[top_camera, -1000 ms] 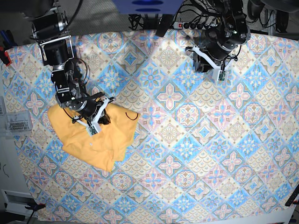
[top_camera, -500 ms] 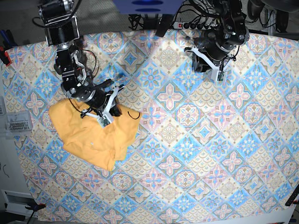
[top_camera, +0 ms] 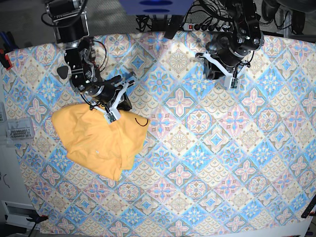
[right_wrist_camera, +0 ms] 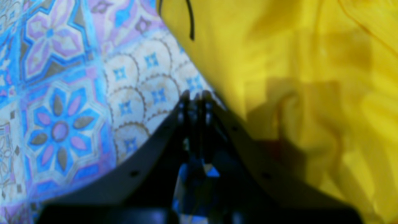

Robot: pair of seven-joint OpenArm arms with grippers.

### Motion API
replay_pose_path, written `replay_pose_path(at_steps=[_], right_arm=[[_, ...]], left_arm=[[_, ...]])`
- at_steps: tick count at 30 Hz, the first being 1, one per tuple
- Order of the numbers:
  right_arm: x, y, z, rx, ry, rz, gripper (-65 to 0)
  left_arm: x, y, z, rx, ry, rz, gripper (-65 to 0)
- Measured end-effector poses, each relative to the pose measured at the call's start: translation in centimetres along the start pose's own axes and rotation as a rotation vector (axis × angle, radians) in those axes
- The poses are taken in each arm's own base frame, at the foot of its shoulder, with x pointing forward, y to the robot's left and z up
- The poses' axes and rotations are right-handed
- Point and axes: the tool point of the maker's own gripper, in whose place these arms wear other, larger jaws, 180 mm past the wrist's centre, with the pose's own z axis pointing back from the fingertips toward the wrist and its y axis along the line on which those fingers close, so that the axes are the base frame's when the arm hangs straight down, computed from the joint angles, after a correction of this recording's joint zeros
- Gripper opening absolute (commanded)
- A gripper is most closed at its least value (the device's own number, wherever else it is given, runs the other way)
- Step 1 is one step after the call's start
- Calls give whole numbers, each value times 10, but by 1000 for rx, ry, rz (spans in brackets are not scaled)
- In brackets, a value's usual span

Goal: Fold the T-shirt properly
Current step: 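Slide the folded shirt away from the left gripper with the right gripper, then release the shirt and raise the right gripper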

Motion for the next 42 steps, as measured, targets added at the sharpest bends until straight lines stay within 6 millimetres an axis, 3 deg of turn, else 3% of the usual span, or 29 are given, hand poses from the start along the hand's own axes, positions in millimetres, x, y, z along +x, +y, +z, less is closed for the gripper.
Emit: replay_pose_path(at_steps=[5,12,18,24,34,42], right_arm=[[-2,-10,1,-23,-37,-51,-648],[-13,-52,25,-118,-34,-85,-648],[-15,-68,34,-146,-23,-76,-648],[-19,-96,49,-225,-28,-117,-648],[-17,-99,54,-242,1,-74,-648],[-13,-92,91,-290,-59,-38,-648]], left_arm=[[-1,0,0,0,5,1,-564],[-3,0,1,0,7,0,-564],[-3,1,1,1,8,-1,-564],[-3,1,1,1,8,-1,-564],[-8,0,2,-1,18,0,-564],[-13,0,5,0,22,2,-564]])
